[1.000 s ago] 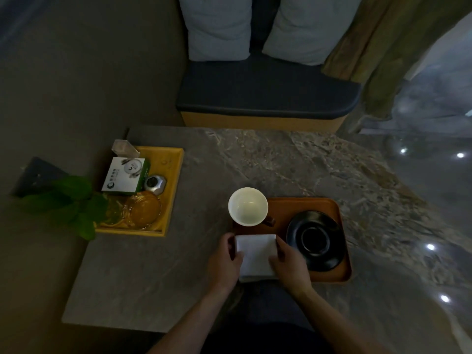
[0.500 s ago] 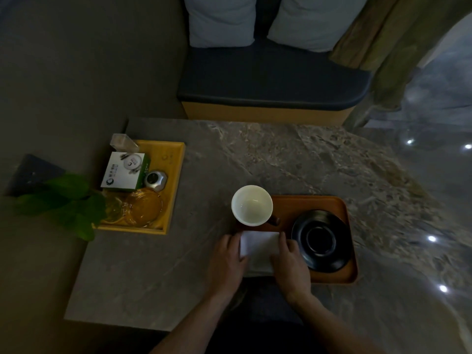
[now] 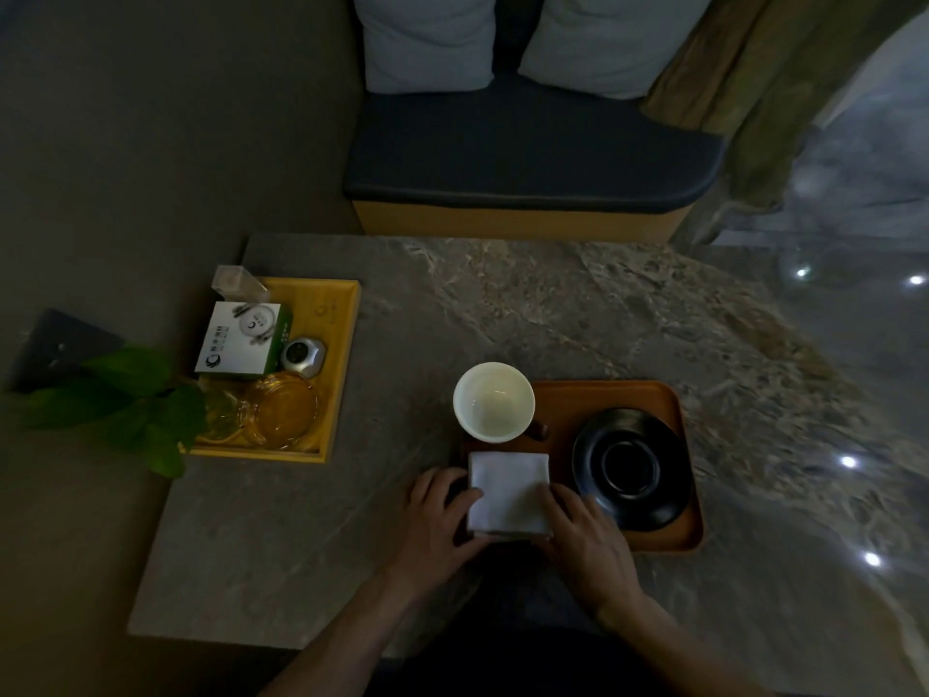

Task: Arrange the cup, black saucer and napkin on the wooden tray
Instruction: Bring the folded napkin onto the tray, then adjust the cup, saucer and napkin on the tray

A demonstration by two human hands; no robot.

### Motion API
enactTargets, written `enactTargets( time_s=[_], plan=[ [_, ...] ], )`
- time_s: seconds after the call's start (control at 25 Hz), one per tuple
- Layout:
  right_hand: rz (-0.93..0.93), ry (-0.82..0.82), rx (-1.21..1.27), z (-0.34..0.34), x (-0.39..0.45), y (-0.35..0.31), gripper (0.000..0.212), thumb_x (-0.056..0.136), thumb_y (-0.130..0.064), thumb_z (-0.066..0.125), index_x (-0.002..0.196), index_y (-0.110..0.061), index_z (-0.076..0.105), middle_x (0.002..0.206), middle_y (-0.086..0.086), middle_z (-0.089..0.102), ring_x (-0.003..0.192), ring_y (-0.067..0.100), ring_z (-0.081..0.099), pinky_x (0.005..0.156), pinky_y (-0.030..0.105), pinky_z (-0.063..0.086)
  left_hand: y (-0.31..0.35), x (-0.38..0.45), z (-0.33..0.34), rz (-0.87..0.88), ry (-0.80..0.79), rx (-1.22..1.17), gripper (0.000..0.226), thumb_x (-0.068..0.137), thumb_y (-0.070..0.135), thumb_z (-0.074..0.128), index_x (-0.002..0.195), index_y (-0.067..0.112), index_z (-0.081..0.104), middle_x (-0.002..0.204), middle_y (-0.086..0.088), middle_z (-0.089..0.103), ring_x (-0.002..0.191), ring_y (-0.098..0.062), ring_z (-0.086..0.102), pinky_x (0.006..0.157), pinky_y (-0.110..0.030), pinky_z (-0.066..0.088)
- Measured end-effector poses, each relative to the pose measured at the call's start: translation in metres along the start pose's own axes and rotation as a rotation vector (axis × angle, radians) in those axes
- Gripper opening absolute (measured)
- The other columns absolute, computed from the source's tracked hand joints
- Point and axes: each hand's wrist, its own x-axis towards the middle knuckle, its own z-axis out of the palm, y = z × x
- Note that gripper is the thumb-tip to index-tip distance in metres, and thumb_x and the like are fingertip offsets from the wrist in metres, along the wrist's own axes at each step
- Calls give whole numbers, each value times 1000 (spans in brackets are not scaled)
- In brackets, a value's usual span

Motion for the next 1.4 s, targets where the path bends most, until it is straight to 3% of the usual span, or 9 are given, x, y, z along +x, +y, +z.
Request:
enactTargets(
  time_s=[0.16, 0.32, 0.44, 0.6, 0.76, 0.88, 1.04, 1.12, 1.4],
  plan=[
    [-26, 37, -102, -2, 1, 0, 69, 66, -30, 85, 125, -7, 60, 117, 15, 67, 93, 32, 66, 71, 42, 58, -2, 1, -5, 29, -76, 65, 52, 75, 50, 72, 118, 23, 64, 129, -6, 59, 123, -30, 51, 98, -49, 46],
    [-36, 33, -94, -3, 3, 1, 67, 73, -29, 81, 131, -10, 55, 125, 12, 63, 99, 29, 64, 76, 40, 58, 3, -1, -2, 57, -54, 38, 40, 74, 45, 72, 106, 22, 65, 118, -3, 64, 116, -29, 56, 91, -47, 52],
    [-36, 25, -92, -4, 6, 1, 64, 81, -33, 74, 137, -12, 51, 133, 11, 58, 106, 29, 62, 78, 38, 56, 4, -6, 4, 18, -50, 34, 38, 82, 50, 62, 112, 27, 62, 124, 1, 61, 123, -25, 49, 100, -42, 45],
    [-21, 8, -122, -4, 3, 2, 63, 71, -37, 82, 125, -13, 62, 119, 9, 67, 91, 26, 67, 62, 34, 58, 2, -8, 7, -6, -117, 55, 43, 88, 54, 51, 123, 29, 57, 135, 4, 52, 133, -21, 37, 110, -42, 35],
    [-11, -14, -100, 1, 4, 3, 60, 88, -40, 62, 141, -18, 44, 138, 5, 53, 108, 22, 58, 77, 31, 53, 3, -10, 5, -19, -123, 72, 45, 87, 55, 49, 125, 30, 54, 142, 0, 43, 137, -23, 27, 109, -38, 32],
    [9, 6, -49, 0, 5, 4, 60, 89, -48, 57, 141, -22, 42, 141, 2, 50, 113, 20, 56, 78, 30, 52, 4, -11, 2, -56, -119, -53, 47, 82, 62, 52, 119, 32, 57, 137, 6, 41, 131, -14, 25, 104, -29, 29],
    [26, 108, 22, -19, 14, 8, 57, 86, -51, 60, 136, -28, 47, 132, -3, 56, 109, 17, 57, 74, 30, 54, -8, 1, -15, -292, -89, -457, 24, 77, 53, 69, 96, 40, 62, 111, 17, 50, 109, -7, 49, 87, -19, 39],
    [18, 184, 26, -31, 26, 10, 54, 86, -52, 59, 134, -30, 49, 127, -1, 60, 107, 19, 57, 74, 32, 52, -21, 18, -31, -356, -56, -439, 21, 79, 40, 74, 92, 43, 57, 103, 17, 51, 102, -4, 53, 86, -25, 46],
    [-16, 195, 8, -65, 86, 2, 83, 74, -63, 65, 143, -32, 32, 140, -2, 49, 128, 24, 41, 99, 47, 40, -39, 101, -94, -239, -44, -207, 55, 73, 37, 80, 122, 31, 57, 125, 4, 58, 120, -15, 46, 92, -30, 40]
  ],
)
